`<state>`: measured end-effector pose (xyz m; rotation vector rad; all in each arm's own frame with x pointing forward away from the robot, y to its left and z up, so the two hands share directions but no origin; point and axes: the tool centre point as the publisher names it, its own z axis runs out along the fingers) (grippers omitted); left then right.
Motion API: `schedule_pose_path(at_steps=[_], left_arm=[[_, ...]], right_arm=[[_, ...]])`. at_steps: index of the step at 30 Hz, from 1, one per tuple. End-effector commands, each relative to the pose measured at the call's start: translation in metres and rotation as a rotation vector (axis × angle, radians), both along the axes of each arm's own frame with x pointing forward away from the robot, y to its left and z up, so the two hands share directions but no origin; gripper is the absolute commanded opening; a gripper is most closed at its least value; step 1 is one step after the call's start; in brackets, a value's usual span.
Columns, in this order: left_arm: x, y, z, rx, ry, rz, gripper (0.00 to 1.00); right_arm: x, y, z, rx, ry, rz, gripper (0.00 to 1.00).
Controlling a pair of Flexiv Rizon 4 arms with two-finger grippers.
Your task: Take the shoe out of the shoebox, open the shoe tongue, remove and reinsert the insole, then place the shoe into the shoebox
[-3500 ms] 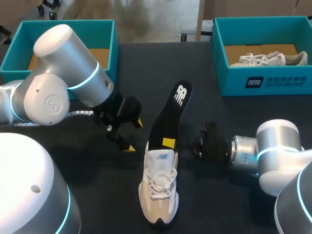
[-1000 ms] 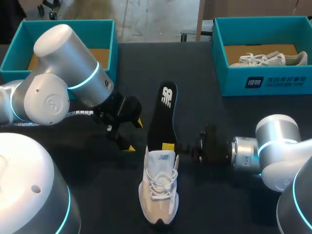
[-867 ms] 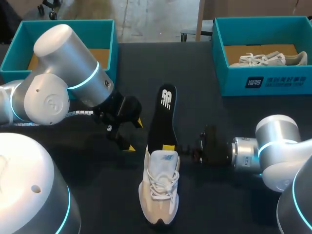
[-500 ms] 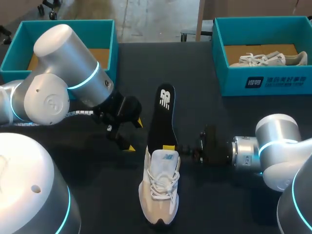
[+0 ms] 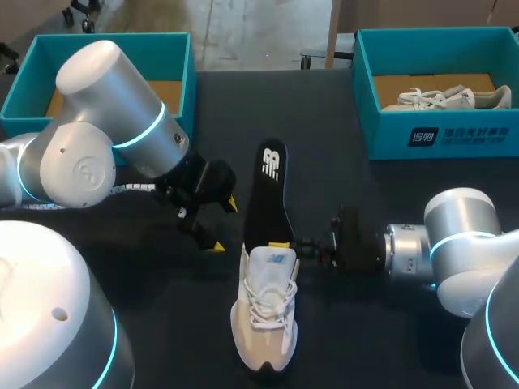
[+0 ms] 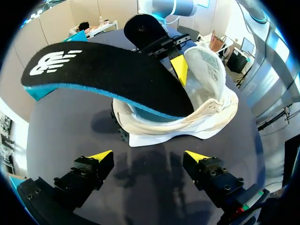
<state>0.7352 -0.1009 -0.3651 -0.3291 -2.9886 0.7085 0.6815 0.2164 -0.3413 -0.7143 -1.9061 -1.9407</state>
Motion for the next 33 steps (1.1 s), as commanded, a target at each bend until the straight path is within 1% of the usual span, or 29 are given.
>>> schedule_pose_path(at_steps=[1, 4, 7, 11, 15, 21, 27, 33], left_arm=[[-0.001, 0.001, -0.001, -0.002, -0.001, 0.0, 1.0], [-0.001, 0.001, -0.001, -0.002, -0.001, 0.0, 1.0], [-0.001, 0.001, -0.001, -0.002, -0.001, 0.0, 1.0], [-0.001, 0.001, -0.001, -0.002, -0.001, 0.0, 1.0], [-0.001, 0.001, -0.001, -0.002, -0.001, 0.0, 1.0], [-0.001, 0.001, -0.001, -0.002, -0.001, 0.0, 1.0], [-0.001, 0.001, -0.001, -0.002, -0.001, 0.0, 1.0], [-0.001, 0.001, -0.001, -0.002, -0.001, 0.0, 1.0]], right_arm=[[0.002, -0.001, 0.001, -0.004, -0.002, 0.008, 0.23], [0.003, 0.0, 0.002, -0.005, -0.005, 0.01, 0.25], [0.003, 0.0, 0.004, -0.004, -0.01, 0.011, 0.3], [0.004, 0.0, 0.007, -0.004, -0.02, 0.005, 0.32], [0.005, 0.0, 0.01, -0.004, -0.028, 0.001, 0.36], [0.006, 0.0, 0.015, -0.005, -0.044, -0.007, 0.36], [0.009, 0.002, 0.022, -0.012, -0.06, -0.012, 0.4], [0.013, 0.005, 0.027, -0.018, -0.07, -0.005, 0.4]])
